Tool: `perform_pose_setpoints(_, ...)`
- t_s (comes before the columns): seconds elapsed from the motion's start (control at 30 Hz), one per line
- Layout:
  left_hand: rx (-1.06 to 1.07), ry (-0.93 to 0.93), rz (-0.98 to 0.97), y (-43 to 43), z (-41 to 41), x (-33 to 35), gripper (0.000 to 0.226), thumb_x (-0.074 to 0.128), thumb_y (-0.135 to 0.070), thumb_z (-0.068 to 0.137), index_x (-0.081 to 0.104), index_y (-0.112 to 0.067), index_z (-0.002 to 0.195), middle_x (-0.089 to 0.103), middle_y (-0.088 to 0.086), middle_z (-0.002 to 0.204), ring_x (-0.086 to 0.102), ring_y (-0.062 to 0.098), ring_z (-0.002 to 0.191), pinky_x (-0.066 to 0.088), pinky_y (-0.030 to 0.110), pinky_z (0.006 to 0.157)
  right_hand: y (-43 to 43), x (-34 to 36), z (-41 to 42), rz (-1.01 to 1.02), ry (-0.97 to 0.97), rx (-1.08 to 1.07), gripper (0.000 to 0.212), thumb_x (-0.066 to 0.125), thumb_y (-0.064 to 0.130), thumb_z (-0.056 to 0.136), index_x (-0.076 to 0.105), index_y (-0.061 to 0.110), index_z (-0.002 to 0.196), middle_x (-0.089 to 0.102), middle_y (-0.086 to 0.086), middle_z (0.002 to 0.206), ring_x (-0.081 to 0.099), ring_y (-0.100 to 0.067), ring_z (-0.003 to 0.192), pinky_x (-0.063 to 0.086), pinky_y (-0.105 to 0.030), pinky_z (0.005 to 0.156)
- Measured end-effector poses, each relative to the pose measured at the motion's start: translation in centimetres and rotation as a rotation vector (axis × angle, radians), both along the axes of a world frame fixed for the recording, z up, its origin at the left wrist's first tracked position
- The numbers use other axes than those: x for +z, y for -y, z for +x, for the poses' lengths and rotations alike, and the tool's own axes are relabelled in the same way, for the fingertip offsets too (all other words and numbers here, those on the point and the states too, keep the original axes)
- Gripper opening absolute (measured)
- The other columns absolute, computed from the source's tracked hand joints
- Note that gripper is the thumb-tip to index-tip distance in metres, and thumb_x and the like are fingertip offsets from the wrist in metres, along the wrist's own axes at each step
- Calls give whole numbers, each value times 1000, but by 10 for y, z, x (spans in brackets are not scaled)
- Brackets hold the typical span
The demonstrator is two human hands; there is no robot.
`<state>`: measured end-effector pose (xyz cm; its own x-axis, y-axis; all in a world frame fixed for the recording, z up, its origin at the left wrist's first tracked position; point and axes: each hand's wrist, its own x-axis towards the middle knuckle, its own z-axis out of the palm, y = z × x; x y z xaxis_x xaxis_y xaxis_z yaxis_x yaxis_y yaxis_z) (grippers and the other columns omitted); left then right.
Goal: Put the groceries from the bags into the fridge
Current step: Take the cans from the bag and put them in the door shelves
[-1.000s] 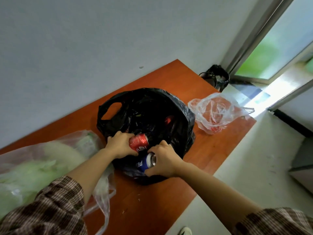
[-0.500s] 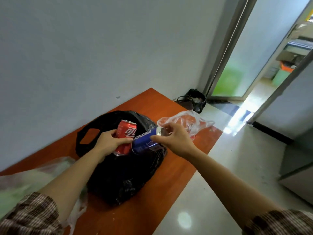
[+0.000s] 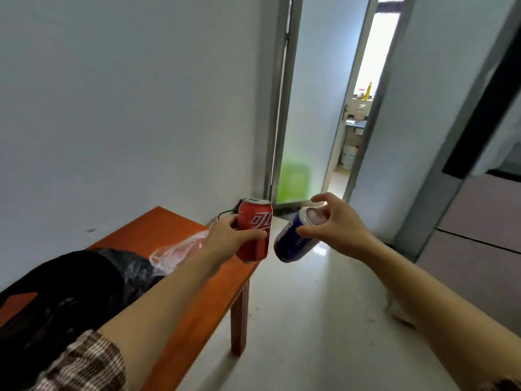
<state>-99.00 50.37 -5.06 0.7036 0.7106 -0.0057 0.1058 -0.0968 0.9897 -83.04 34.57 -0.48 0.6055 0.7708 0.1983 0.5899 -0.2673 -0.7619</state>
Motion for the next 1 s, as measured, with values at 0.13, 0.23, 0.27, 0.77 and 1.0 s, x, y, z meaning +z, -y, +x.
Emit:
perform_pose_setpoints(0.13, -108, 41, 2, 78, 97, 11, 41, 83, -14, 67, 67, -17, 105, 72, 1, 99, 66, 15, 90, 52, 28, 77, 95, 23, 67, 16, 36, -146, 72, 83, 21, 67, 46, 19, 128, 60, -7, 109, 60, -23, 96, 56, -27, 69)
perform_pose_setpoints(0.23, -202, 81, -18, 132, 164, 23, 40, 83, -10, 67, 67, -15, 103, 72, 1, 98, 65, 12, 87, 47, 21, 69, 164, 34, 115, 39, 64, -279, 72, 85, 24, 67, 45, 21, 128, 58, -5, 109, 60, -20, 94, 56, -24, 67)
perform_pose_setpoints(0.27, -237, 89, -17, 149, 185, 27, 40, 82, -10, 67, 67, -15, 103, 71, 0, 97, 65, 11, 88, 46, 19, 67, 184, 37, 131, 55, 66, -317, 73, 85, 26, 67, 45, 23, 128, 57, -4, 110, 60, -19, 94, 54, -20, 62)
perform_pose_setpoints(0.77, -550, 260, 128, 309, 527, 76, 53, 82, -22, 70, 53, -22, 114, 61, -5, 104, 57, 13, 99, 42, 20, 72, 356, 105, 404, 92, 256, -683, 68, 83, 32, 67, 49, 23, 124, 56, 0, 112, 57, -20, 100, 55, -34, 79)
perform_pose_setpoints(1.0, -502, 334, 199, 332, 657, 115, 59, 85, -20, 65, 52, -25, 114, 60, -10, 103, 56, 5, 94, 42, 20, 75, 384, 136, 539, 137, 325, -737, 63, 82, 35, 68, 48, 27, 120, 55, 4, 112, 55, -19, 101, 55, -37, 79)
